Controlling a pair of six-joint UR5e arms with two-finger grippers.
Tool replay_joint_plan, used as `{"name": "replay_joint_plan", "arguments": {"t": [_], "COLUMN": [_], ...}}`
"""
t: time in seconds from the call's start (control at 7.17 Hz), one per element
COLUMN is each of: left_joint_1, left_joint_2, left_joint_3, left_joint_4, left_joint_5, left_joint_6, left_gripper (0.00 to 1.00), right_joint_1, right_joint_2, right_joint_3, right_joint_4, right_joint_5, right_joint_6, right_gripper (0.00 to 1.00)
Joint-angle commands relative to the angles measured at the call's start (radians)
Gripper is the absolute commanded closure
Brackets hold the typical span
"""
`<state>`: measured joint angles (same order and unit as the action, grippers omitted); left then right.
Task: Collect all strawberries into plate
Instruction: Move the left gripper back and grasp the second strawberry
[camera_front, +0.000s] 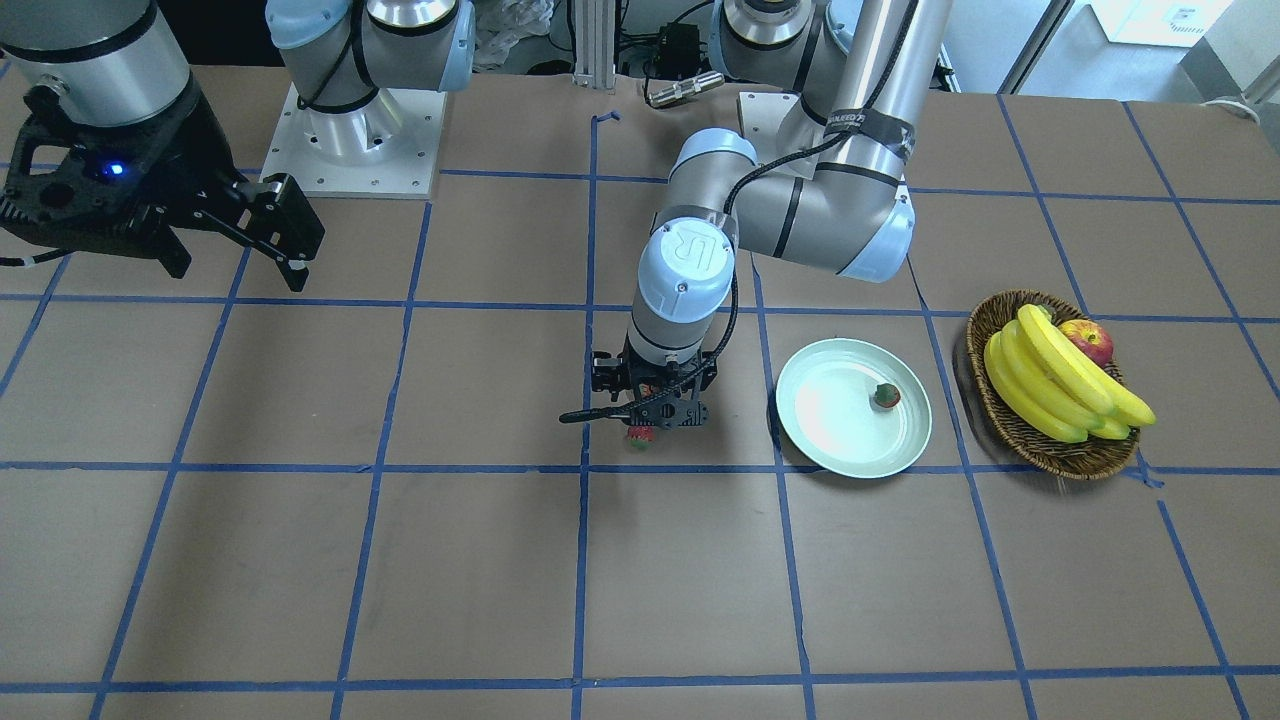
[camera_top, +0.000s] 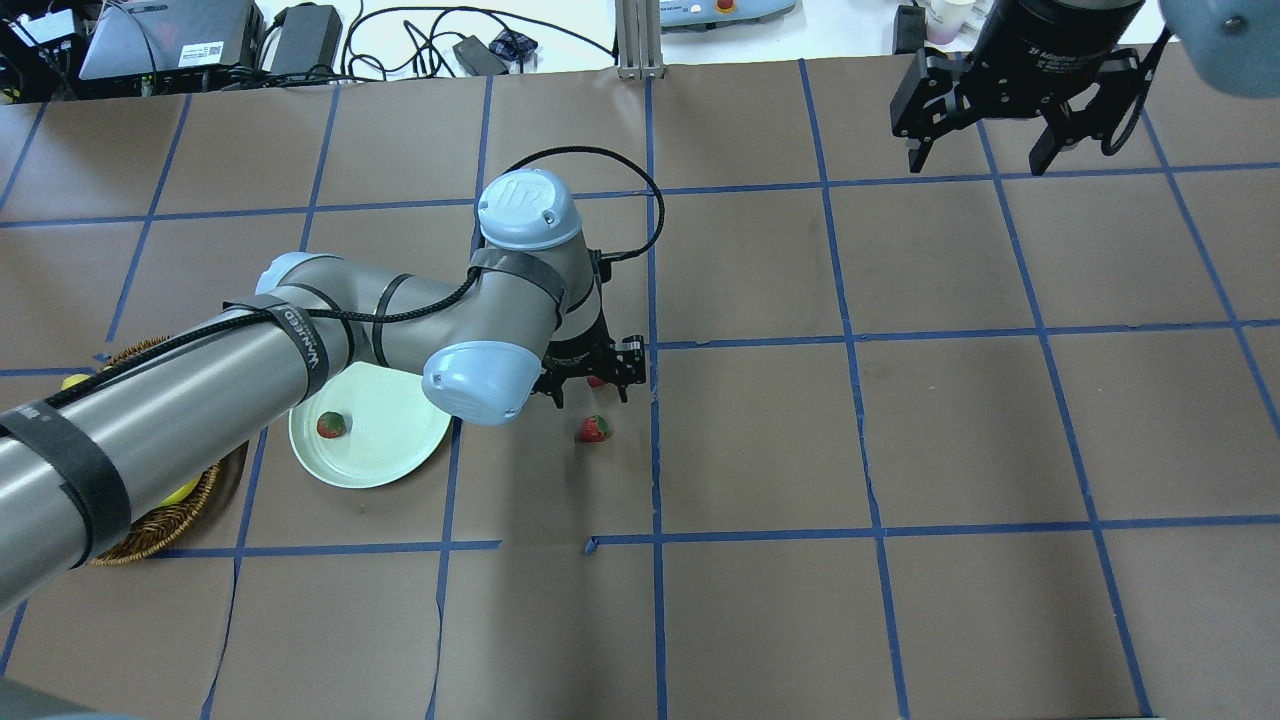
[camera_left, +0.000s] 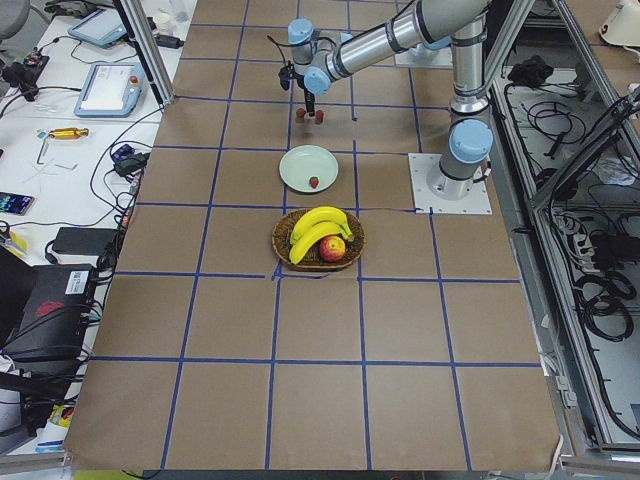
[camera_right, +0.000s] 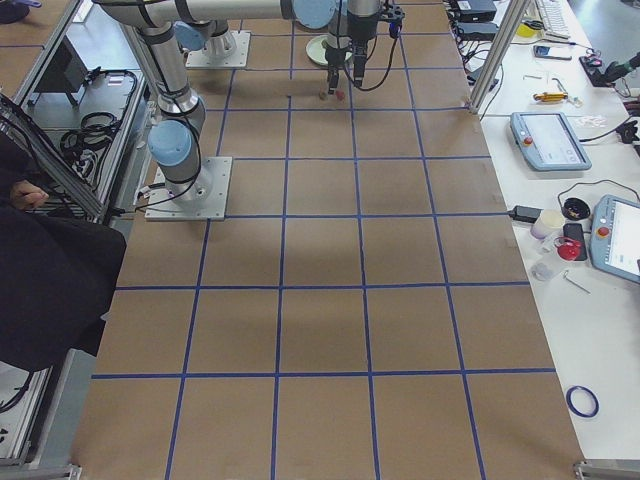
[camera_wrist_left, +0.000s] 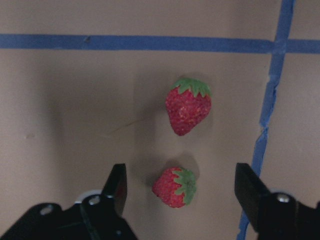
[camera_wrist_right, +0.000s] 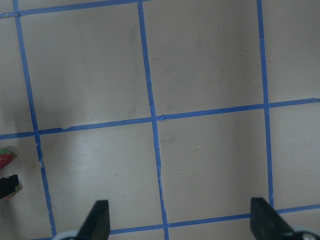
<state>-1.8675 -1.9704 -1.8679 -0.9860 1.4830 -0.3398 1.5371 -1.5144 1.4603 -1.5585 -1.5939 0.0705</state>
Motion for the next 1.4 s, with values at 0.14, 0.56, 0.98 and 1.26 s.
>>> {"name": "replay_joint_plan", "arguments": {"t": [0.14,0.56,0.98,1.26], "left_joint_1": [-0.002,-0.002,0.013,0.136], "left_joint_2": [-0.028,-0.033,0.02,0.085], "left_joint_3": [-0.007,-0.019,0.002,0.013], "left_joint_4": [-0.011,-0.045,-0.104,-0.231], "left_joint_5": [-0.009,-0.001,0.013,0.089], "left_joint_6": [0.001,0.016,0.079,0.245], "left_gripper": [0.39,0.63,0.64,0.64], "right_joint_1": [0.0,0.0,0.0,0.0], "right_joint_2": [0.0,0.0,0.0,0.0], "right_joint_3": [-0.002,-0.002,-0.003,-0.003], "right_joint_4": [-0.002,-0.002,-0.003,-0.003], "right_joint_5": [0.003,0.003,0.003,0.005], "right_joint_6": [0.002,0.002,0.002,0.002], "right_gripper": [0.0,0.0,0.0,0.0]}}
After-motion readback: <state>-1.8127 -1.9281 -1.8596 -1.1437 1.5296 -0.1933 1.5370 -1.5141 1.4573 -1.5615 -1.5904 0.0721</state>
